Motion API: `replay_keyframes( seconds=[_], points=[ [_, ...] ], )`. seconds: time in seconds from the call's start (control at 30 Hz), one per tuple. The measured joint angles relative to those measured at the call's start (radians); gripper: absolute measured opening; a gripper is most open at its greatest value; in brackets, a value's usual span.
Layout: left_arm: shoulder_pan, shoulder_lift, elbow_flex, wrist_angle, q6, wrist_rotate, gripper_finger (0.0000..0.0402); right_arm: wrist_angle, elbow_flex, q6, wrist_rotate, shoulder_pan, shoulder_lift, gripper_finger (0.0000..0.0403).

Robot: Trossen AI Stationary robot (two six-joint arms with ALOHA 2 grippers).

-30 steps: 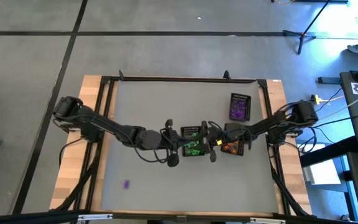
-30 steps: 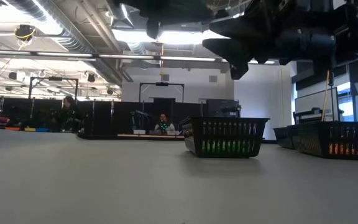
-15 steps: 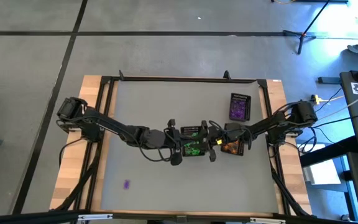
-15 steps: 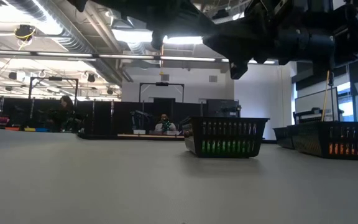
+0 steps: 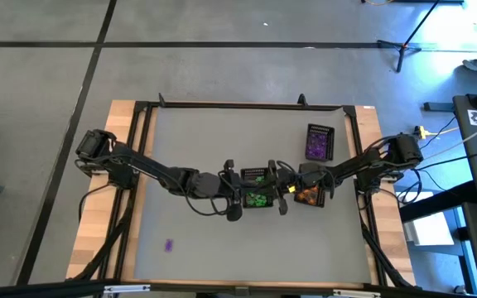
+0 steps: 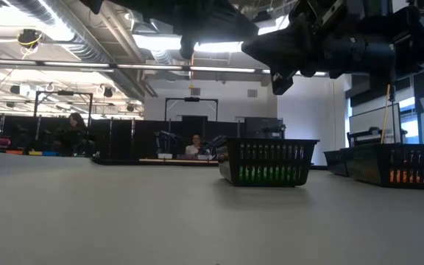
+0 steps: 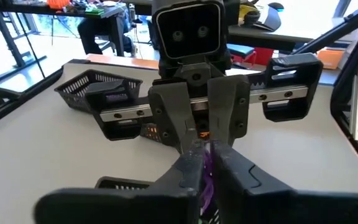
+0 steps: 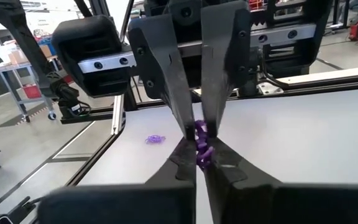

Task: Sort Halloween decoration
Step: Put the top purple spider toy into the top bin

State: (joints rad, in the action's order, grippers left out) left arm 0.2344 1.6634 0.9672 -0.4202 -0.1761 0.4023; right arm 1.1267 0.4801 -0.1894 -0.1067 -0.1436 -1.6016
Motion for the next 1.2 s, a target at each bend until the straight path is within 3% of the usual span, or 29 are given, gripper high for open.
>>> replay_keyframes(
  seconds=[0.17,0.27,0.47,0.63,0.8,0.93,1.1,1.2],
  points=[
    [-0.001,-0.019,0.0,0.034,0.003,0.018,0.0074,-0.03,0.0,0.002,-0.001,0.0,0.007,0.0017],
    [0.01,-0.07,0.0,0.123,0.003,0.098,0.0103,-0.104,0.0,0.017,0.025,0.0,0.038,0.002],
    [0.062,-0.188,0.0,0.303,-0.03,0.257,0.012,-0.405,0.0,0.061,0.087,0.028,0.206,0.0005],
    [0.124,-0.227,0.0,0.444,-0.104,0.3,0.0119,-0.733,-0.022,0.093,0.257,0.054,0.423,0.0017],
    [0.187,-0.227,0.0,0.557,-0.212,0.386,0.0119,-0.756,-0.231,0.085,0.486,0.107,0.694,0.0019],
    [0.225,-0.226,0.0,0.616,-0.289,0.459,0.0118,-0.82,-0.393,0.021,0.644,0.179,0.982,0.0013],
    [0.236,-0.226,0.0,0.61,-0.299,0.484,0.0118,-0.983,-0.459,-0.018,0.72,0.23,1.29,0.0024],
    [0.233,-0.226,0.0,0.611,-0.317,0.499,0.0118,-1.103,-0.452,-0.047,0.825,0.247,1.409,0.0045]
  ],
)
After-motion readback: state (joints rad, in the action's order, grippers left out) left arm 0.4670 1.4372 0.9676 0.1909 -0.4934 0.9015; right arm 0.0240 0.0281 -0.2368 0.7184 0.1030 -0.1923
